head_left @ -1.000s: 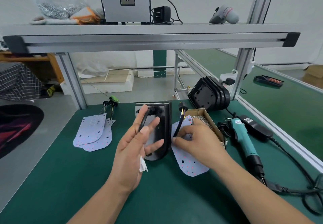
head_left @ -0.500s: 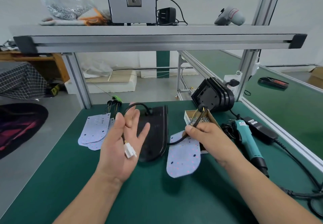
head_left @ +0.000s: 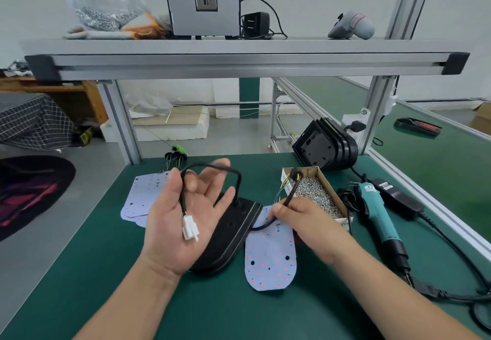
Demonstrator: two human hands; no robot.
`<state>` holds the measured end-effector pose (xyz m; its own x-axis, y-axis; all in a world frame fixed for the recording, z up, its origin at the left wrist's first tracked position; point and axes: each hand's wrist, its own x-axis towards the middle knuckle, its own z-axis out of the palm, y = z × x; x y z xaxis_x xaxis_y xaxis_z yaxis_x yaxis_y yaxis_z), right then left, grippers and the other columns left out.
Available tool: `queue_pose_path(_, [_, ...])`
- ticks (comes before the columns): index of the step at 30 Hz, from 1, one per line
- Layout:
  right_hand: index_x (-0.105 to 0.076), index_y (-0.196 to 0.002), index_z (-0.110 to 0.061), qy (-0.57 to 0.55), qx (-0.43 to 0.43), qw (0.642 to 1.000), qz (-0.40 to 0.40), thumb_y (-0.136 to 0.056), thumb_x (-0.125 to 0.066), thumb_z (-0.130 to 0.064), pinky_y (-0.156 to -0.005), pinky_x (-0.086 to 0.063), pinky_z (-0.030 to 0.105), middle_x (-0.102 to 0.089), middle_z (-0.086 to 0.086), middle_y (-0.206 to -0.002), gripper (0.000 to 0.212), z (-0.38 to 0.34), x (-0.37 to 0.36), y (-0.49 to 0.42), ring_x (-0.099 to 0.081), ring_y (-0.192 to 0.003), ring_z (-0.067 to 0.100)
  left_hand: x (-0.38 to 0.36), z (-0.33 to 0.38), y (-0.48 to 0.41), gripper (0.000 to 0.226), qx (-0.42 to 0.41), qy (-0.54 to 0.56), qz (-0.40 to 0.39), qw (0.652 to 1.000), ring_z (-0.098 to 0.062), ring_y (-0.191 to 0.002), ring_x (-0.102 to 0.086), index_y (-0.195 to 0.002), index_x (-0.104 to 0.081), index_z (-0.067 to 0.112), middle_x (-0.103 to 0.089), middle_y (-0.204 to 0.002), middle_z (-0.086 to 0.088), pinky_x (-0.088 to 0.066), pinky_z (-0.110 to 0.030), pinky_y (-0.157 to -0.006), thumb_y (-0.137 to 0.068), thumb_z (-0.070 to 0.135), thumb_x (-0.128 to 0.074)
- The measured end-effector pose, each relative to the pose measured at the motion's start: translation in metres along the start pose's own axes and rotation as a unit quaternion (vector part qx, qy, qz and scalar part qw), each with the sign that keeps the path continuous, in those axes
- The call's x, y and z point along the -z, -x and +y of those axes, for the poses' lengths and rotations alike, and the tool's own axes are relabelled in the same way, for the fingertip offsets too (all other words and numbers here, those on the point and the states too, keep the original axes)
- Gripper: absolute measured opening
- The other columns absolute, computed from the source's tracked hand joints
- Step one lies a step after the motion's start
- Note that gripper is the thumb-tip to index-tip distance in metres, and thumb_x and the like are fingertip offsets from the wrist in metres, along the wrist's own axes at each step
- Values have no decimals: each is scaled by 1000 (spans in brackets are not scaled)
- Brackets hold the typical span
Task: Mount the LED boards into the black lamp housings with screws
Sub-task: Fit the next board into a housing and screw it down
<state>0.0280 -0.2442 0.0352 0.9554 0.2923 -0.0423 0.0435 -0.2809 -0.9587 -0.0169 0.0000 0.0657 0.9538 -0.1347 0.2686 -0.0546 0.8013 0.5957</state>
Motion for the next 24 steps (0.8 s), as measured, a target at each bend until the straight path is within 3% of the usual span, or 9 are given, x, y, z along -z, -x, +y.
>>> queue_pose_path(3, [-64,-98,-16,119,5,993,-15,-105,-61,-47,-49,-51,26,-67,-1,-76,32,-3,-1,1,-62,-55,10,2,-1,-1,47,-3,-5,18,1000,-31,-130,-64,-79,-57,22,-71,-104,-6,-36,-65,-117,-112,53,-41])
queue_pose_path(6, [-55,-93,-42,232,12,971,-50,-101,-56,-63,-42,-42,20,-62,-14,-66,23,-3,9,-1,-56,-41,11,3,0,-4,47,-14,-23,74,997,-21,-73,-62,-83,-61,24,-59,-85,-2,-53,-54,-103,-108,59,-42])
queue_pose_path(8, [-55,-95,-48,245,13,967,-66,-100,-54,-67,-45,-42,22,-63,-13,-70,20,-2,13,-1,-58,-42,14,4,2,-6,46,-25,-80,150,985,-18,-61,-48,-93,-63,22,-52,-81,0,-54,-47,-94,-105,63,-45])
queue_pose_path(10, [-54,-100,-33,253,11,966,-48,-98,-54,-70,-49,-43,24,-64,-6,-78,37,0,12,-1,-62,-46,17,7,5,-6,43,-44,-213,218,951,-17,-61,-46,-102,-63,16,-52,-82,1,-56,-51,-96,-99,59,-62])
queue_pose_path(12, [-54,-100,-31,246,11,969,-29,-97,-54,-72,-48,-43,22,-64,-6,-79,41,3,10,-2,-63,-46,18,8,11,-5,48,-42,-409,247,877,-21,-71,-60,-106,-67,17,-62,-86,-1,-59,-47,-98,-81,54,-85])
queue_pose_path(15, [-54,-97,-33,251,18,967,-44,-95,-52,-77,-44,-42,22,-70,-11,-74,44,3,14,-2,-59,-40,18,11,12,-1,38,13,-662,226,715,-7,-89,-67,-101,-67,34,-71,-97,10,-50,-20,-80,-74,44,-93])
queue_pose_path(20, [-55,-96,-33,237,9,970,-56,-95,-56,-73,-44,-42,23,-74,-4,-71,39,4,19,-1,-58,-41,18,17,2,2,18,89,-843,166,503,-19,-72,-63,-75,-57,19,-65,-75,3,-53,-38,-64,-90,24,-66])
queue_pose_path(22, [-58,-99,-34,227,19,973,-42,-97,-60,-67,-43,-41,20,-72,-13,-70,33,4,15,-1,-62,-44,17,18,2,2,15,87,-871,164,456,-21,-68,-59,-77,-54,17,-59,-79,-1,-47,-38,-56,-91,21,-59])
queue_pose_path(24, [-60,-102,-32,200,16,979,-41,-98,-63,-60,-42,-45,23,-72,-11,-68,29,4,12,0,-67,-49,18,18,2,2,14,74,-881,158,440,-22,-64,-54,-78,-50,17,-53,-83,-2,-37,-35,-51,-91,18,-55])
